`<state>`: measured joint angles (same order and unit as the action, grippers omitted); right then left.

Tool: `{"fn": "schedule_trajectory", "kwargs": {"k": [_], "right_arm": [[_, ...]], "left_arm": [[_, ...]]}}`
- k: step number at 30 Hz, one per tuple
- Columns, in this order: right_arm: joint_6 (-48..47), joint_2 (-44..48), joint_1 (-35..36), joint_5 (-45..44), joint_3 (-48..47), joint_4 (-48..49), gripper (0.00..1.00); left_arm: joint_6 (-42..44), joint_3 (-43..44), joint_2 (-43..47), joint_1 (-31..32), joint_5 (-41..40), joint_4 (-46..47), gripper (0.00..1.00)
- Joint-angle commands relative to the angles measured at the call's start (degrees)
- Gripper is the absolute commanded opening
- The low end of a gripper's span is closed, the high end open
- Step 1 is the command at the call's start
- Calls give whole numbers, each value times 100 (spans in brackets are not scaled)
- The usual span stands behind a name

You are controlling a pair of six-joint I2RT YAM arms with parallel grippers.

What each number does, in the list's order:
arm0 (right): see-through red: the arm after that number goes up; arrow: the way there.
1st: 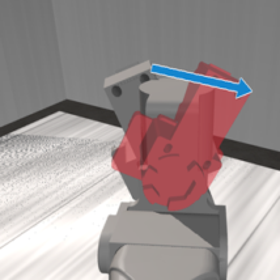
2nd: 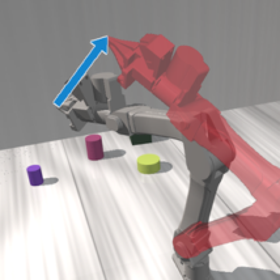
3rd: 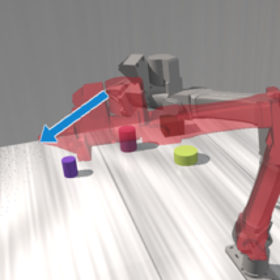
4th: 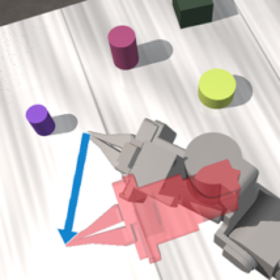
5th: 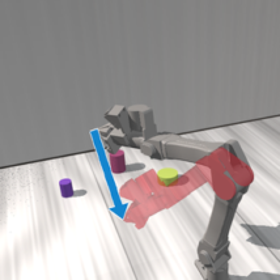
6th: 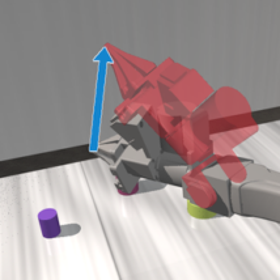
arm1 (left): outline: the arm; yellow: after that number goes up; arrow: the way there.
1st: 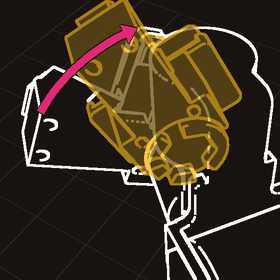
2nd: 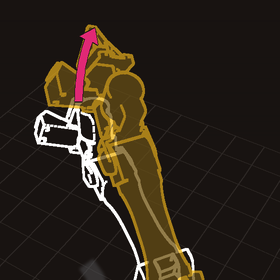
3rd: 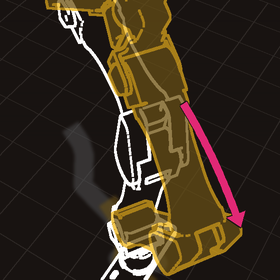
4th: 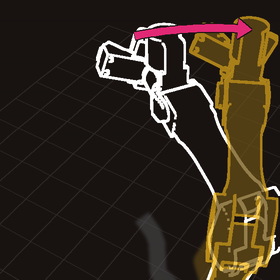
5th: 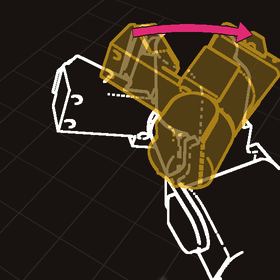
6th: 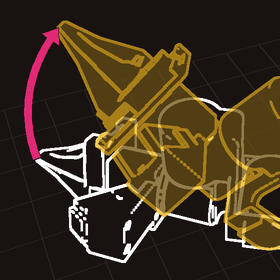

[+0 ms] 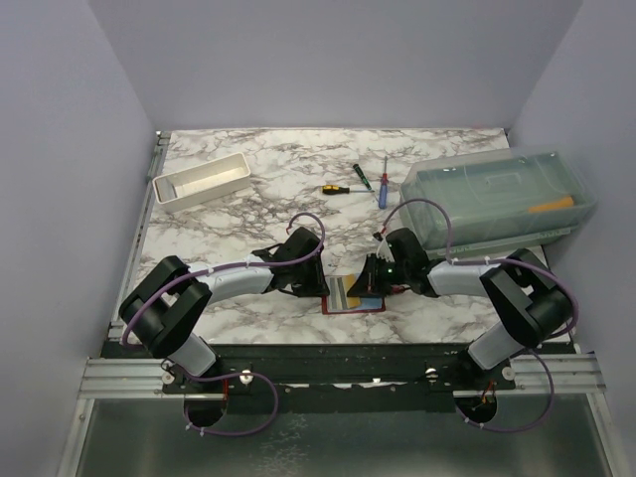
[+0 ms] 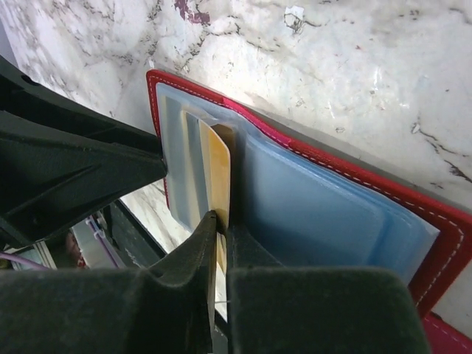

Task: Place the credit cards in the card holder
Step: Insert the credit card into the card holder.

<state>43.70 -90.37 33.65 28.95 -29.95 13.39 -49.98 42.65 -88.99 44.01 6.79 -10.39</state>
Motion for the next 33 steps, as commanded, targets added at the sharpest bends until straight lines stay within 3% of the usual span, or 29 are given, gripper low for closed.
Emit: {"fn": "schedule_trajectory", "kwargs": {"k": [1,4,10,16,20,24,33], "right_arm": [[-408,-125,85,-669,-190,-1383,13],[-578,74,89,-974,-255,-1991,27],[-723,72,175,-875,-308,-2069,33],[-400,-243,796,-1271,-921,-2339,48],[-312,91,796,-1854,-829,-2864,60],[-459,416,801,-2142,-889,-3393,62],[-657,673,801,-2118,-1094,-3612,66]], "left_arm": [[312,-304,-329,-5,-819,-552,32],[304,-360,-252,0,-813,-552,32],[333,-333,-289,-2,-749,-548,32],[279,-263,-347,0,-535,-493,31],[322,-261,-301,-6,-520,-490,31],[345,-282,-314,1,-471,-481,31],[396,-247,-386,-1,-197,-390,32]]}}
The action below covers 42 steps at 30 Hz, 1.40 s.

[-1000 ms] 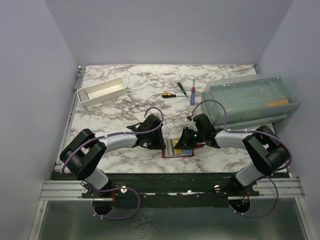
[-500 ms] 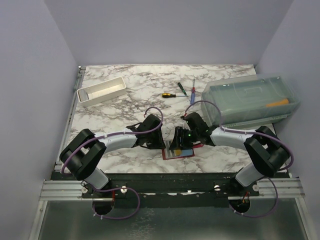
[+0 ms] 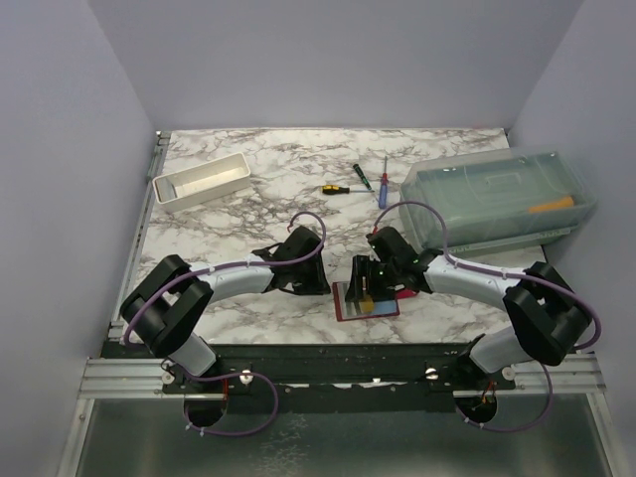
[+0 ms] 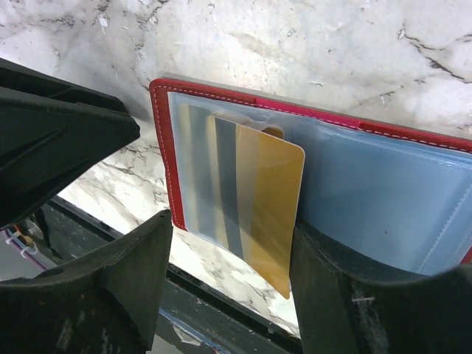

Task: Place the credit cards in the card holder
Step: Insert the credit card into the card holder.

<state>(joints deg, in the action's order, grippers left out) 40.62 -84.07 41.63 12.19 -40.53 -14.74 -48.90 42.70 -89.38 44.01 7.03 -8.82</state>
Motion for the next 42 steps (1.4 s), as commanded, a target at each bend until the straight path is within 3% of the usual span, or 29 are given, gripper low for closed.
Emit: {"fn": "schedule_trajectory", "kwargs": {"k": [1,6,12,15,18,23,26,30,33,37,42], "right_arm": [[-390,98,3,-457,-87,-809,67],[-462,110,3,-1140,-533,-1522,77],[-547,134,3,-1051,-560,-1506,77],[-824,63,0,-335,-543,-1024,77],[-580,-124,51,370,-571,-449,76],[-457,-72,95,-1410,-836,-1468,80],[-628,12,65,-1633,-890,-1767,82],[-680,443,-53,-424,-636,-920,80],[-546,505,-49,-761,-720,-1154,80],[-586,387,-57,-1343,-694,-1558,77],[-557,520,-54,-1127,-311,-1237,77]], "left_arm": [[320,-251,-322,-5,-178,-543,32],[389,-262,43,-10,48,-539,39],[214,-286,344,-15,1075,66,44],[-116,-490,339,-10,1541,757,44],[-183,-546,341,-30,1373,805,44],[-196,-670,705,-111,1116,644,45],[-219,-651,668,-111,1388,809,46],[-559,-735,374,-75,2085,1715,43],[-861,-829,248,2,2204,2314,40],[-953,-790,38,107,2172,2402,35],[-1123,-925,-59,116,1856,2403,31]]}}
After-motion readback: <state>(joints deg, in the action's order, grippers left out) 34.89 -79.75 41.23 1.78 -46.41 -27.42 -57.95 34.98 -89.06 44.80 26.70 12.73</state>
